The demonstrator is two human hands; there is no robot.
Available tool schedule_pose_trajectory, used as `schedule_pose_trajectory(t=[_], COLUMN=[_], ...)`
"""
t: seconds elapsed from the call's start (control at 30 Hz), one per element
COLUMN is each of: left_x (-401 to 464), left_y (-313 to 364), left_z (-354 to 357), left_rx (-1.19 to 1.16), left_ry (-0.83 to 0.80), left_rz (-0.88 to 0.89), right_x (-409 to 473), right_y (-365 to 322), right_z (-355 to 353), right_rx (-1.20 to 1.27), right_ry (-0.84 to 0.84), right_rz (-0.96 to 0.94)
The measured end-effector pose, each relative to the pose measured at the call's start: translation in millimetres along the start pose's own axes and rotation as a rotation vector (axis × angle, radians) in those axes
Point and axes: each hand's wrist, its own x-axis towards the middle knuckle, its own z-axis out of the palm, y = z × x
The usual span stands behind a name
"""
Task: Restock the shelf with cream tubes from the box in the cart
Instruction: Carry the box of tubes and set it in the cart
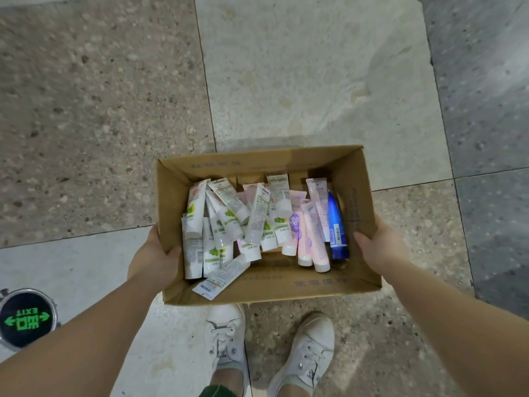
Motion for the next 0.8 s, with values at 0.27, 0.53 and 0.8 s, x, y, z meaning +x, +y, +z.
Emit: schedule_pose_trajectory(t=[0.27,0.53,0.8], left_x=[-78.8,-204.5,-380.2], left_y=[61.0,199.1,377.1], left_z=[-100.1,-294.0,-481.1], left_rx=[0.054,0.110,0.194], left_ry=[-0.031,0.022,0.158], left_rz=[0.093,0.395,0.772], right_x=[-82.9,-198.3,-305.3], right_y=[-24.9,-85.4,-120.0], right_z=[-116.3,-323.3,-533.6], right_rx=[0.072,0.170,0.289], right_ry=[0.024,0.138,0.392], right_rz=[0.041,0.022,-0.006])
